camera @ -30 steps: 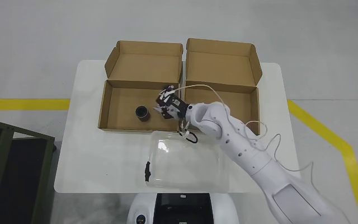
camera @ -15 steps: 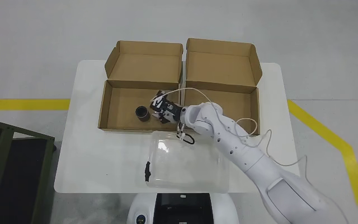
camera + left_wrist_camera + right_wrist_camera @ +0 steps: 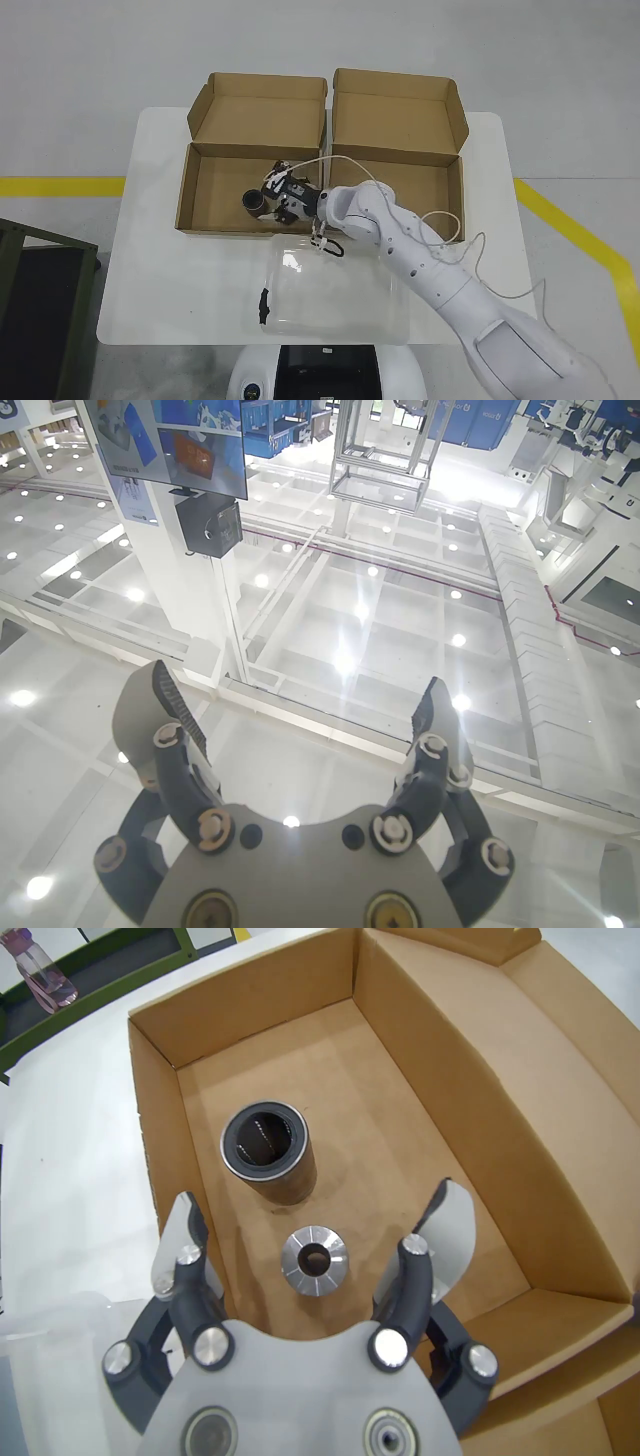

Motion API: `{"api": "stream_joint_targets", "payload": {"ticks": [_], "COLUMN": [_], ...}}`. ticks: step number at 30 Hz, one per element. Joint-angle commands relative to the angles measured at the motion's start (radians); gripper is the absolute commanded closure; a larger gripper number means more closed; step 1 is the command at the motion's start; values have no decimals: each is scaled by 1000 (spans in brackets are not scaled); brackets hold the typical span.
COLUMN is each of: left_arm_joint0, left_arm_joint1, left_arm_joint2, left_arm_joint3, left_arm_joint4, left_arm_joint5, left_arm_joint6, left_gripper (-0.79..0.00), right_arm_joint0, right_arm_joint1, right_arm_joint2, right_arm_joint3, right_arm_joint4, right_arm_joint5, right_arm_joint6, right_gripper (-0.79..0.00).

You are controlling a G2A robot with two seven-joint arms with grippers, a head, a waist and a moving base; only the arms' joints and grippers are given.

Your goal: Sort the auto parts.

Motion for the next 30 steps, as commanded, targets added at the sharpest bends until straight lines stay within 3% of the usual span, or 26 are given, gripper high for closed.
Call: {"api": "stream_joint_targets", "payload": {"ticks": [1,14,20,30], "left_arm_joint0": [0,0,0,0], "left_arm_joint1": [0,0,0,0], "left_arm_joint2": [0,0,0,0], "left_arm_joint3": [0,0,0,0], "left_arm_joint4": [0,0,0,0], "left_arm_joint5": [0,0,0,0], "left_arm_joint6": [0,0,0,0], "left_gripper": [-785,-785,-785,-785], "right_arm_joint0": [-18,-234,-411,-713], "right_arm_joint1": [7,84,122,171], "right_arm_joint2": [22,224,378,623], "right_arm_joint3": [-42,-399,-566,-754], "right_arm_joint4": [5,-94,-132,-257], "right_arm_joint5": [-2,-30,31,98], "right_arm_joint6": [0,-117,-175,-376], "right_gripper": [-785,-785,-785,-785]}}
